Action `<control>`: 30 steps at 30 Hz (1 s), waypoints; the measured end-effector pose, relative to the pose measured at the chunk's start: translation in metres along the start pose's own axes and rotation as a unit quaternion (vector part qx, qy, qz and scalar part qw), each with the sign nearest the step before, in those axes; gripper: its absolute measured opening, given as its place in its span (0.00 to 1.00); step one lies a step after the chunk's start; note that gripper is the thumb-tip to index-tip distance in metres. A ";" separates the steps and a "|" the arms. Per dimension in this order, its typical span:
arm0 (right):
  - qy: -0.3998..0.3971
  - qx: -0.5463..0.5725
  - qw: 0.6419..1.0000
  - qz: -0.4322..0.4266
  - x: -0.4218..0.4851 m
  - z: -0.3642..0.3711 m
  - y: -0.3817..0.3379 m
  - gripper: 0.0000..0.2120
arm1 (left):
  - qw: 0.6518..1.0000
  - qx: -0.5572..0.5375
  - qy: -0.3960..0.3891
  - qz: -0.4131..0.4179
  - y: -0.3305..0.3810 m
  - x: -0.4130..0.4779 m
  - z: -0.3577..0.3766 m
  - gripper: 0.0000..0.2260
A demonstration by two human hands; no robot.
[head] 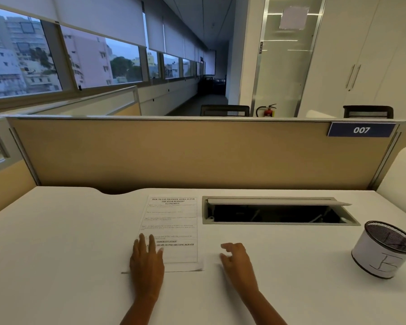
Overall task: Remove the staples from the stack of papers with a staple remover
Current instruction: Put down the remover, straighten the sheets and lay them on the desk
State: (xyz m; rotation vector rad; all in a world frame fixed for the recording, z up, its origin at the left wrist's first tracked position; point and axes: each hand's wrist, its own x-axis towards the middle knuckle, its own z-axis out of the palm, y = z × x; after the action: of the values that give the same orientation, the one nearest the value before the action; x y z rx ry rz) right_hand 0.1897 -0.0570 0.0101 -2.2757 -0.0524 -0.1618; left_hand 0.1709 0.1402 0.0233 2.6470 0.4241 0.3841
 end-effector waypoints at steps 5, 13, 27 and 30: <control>0.090 -0.128 0.987 -0.023 -0.045 -0.065 0.039 0.11 | 0.998 0.013 -0.007 0.067 0.026 -0.053 0.010 0.35; 0.184 -0.254 0.944 0.104 -0.119 -0.158 0.086 0.17 | 0.989 0.018 0.018 0.144 0.057 -0.114 0.016 0.26; 0.074 -0.247 0.946 0.198 -0.168 -0.190 0.102 0.20 | 0.982 0.134 -0.038 0.126 0.055 -0.143 0.002 0.36; 0.064 -0.232 0.957 0.163 -0.158 -0.179 0.100 0.18 | 0.983 0.129 -0.038 0.123 0.055 -0.141 -0.004 0.36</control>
State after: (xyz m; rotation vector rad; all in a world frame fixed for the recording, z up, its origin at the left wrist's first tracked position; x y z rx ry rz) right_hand 0.0243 -0.2557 0.0293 -2.6917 0.4748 -0.1586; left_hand 0.0533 0.0449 0.0233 2.9670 0.1272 0.3186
